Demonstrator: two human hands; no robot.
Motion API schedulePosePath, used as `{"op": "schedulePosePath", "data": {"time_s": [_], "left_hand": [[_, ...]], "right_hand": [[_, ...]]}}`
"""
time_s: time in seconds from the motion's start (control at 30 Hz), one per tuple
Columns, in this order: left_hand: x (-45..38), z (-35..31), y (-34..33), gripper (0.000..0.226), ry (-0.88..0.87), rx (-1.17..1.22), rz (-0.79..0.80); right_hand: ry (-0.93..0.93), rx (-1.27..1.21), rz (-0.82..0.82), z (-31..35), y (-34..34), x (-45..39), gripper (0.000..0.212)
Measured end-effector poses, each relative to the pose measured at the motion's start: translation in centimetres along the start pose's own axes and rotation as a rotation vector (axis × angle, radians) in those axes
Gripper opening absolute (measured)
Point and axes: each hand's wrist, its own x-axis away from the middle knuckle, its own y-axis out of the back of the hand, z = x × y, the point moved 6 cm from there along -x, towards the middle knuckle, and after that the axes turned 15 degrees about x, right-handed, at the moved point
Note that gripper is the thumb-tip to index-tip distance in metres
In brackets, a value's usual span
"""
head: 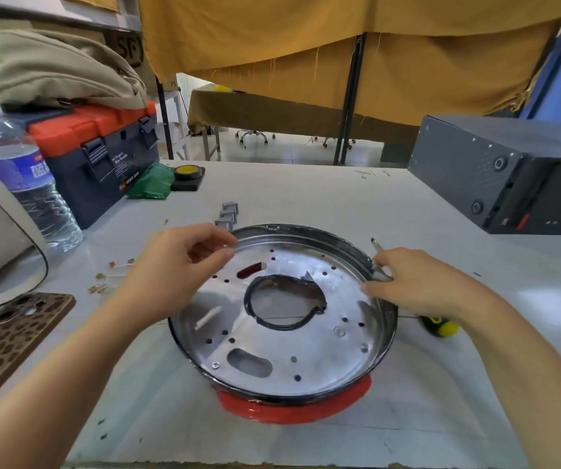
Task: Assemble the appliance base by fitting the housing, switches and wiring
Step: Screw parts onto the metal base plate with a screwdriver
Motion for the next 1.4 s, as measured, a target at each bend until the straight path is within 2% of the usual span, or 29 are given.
{"op": "schedulePosePath", "data": {"time_s": [0.1, 0.2, 0.33, 0.43, 0.53, 0.6, 0.7, 0.83, 0.97, 1.13, 1.27, 1.4], "left_hand": [[0.0, 0.0, -1.0, 0.006, 0.041, 0.004, 0.054], [-0.1, 0.1, -1.5, 0.008, 0.056, 0.006, 0.083], [0.0, 0.4, -1.8, 0.012, 0.069, -0.044, 0.167], [-0.2, 0.6, -1.8, 0.010, 0.081, -0.046, 0.209], [-0.6, 0.4, -2.2, 0.009, 0.069, -0.053, 0.263], [-0.9, -0.2, -2.5, 0.010, 0.029, -0.093, 0.282], [-1.5, -1.5, -3.0, 0.011, -0.077, -0.180, 0.318], [-2.0, -3.3, -3.3, 0.009, -0.250, -0.300, 0.319], [-2.1, -3.9, -3.1, 0.007, -0.333, -0.353, 0.290], [-2.1, -4.1, -2.9, 0.008, -0.403, -0.370, 0.284], [-2.1, -4.0, -2.8, 0.028, -0.426, -0.337, 0.291], [-2.1, -4.1, -2.7, 0.029, -0.438, -0.323, 0.278]], "right_hand": [[-0.005, -0.041, -0.076, -0.5, 1.4, -0.8, 0.051], [0.027, -0.128, -0.175, -0.1, 2.1, -2.9, 0.056], [0.068, -0.444, -0.059, 1.3, 0.8, -5.5, 0.047], [0.066, -0.524, 0.015, 1.2, -0.3, -6.5, 0.045], [0.048, -0.495, 0.001, 0.4, -0.9, -6.4, 0.056], [0.041, -0.510, -0.053, 0.0, -0.7, -5.9, 0.052], [0.047, -0.540, -0.173, -0.9, 0.4, -5.1, 0.035], [0.067, -0.531, -0.348, -1.4, 2.5, -3.9, 0.047], [0.081, -0.538, -0.455, -1.1, 3.7, -2.9, 0.033], [0.095, -0.528, -0.534, -0.5, 4.8, -1.6, 0.035], [0.093, -0.536, -0.552, -0.5, 5.1, -0.9, 0.032], [0.096, -0.541, -0.588, -0.5, 5.5, -0.3, 0.030]]}}
